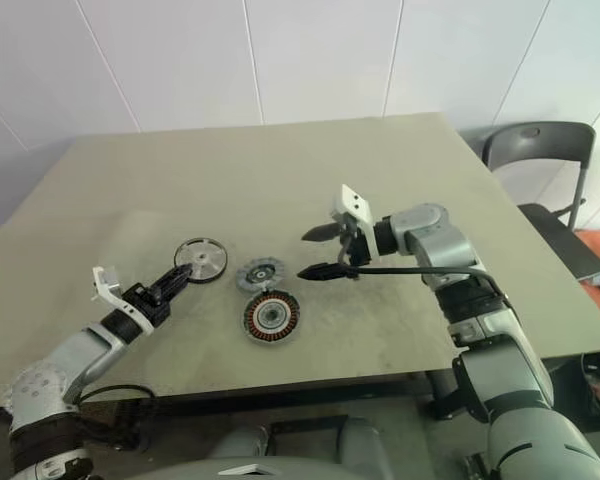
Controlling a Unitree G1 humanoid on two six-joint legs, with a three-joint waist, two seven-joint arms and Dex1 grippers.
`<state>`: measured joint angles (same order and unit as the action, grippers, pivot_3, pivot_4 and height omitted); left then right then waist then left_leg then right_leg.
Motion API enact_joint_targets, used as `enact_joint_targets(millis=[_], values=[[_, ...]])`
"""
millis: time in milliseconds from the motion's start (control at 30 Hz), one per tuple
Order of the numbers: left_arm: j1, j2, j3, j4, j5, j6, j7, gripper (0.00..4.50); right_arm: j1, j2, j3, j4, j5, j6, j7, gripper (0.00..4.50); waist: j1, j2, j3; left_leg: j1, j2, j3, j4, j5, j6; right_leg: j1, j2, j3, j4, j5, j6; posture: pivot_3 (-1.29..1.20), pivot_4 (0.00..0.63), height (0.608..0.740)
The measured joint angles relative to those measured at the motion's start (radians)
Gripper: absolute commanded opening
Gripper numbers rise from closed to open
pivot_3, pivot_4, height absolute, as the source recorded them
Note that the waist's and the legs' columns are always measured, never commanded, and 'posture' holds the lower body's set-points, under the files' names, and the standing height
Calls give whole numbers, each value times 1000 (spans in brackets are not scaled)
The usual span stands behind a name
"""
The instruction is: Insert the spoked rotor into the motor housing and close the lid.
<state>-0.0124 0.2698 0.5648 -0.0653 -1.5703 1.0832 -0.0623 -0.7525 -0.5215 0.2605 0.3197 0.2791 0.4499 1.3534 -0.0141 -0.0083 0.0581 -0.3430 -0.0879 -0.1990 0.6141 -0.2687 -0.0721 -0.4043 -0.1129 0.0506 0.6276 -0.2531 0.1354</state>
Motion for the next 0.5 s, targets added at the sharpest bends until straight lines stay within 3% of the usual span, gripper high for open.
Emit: enact_joint_targets(millis=[200,500], values=[[65,92,-109,-115,-286,-4,115,420,0,0,0,19,-1,-6,0,4500,5,0,0,0,0,0,1,0,0,1,0,0,1,-2,-3,0,0,740],[44,142,-356,-167,-375,-10,136,420,0,2,0,21,-1,-14,-2,4500,3,0,0,0,0,2,0,0,0,0,0,1,0,-1,-5,0,0,740]])
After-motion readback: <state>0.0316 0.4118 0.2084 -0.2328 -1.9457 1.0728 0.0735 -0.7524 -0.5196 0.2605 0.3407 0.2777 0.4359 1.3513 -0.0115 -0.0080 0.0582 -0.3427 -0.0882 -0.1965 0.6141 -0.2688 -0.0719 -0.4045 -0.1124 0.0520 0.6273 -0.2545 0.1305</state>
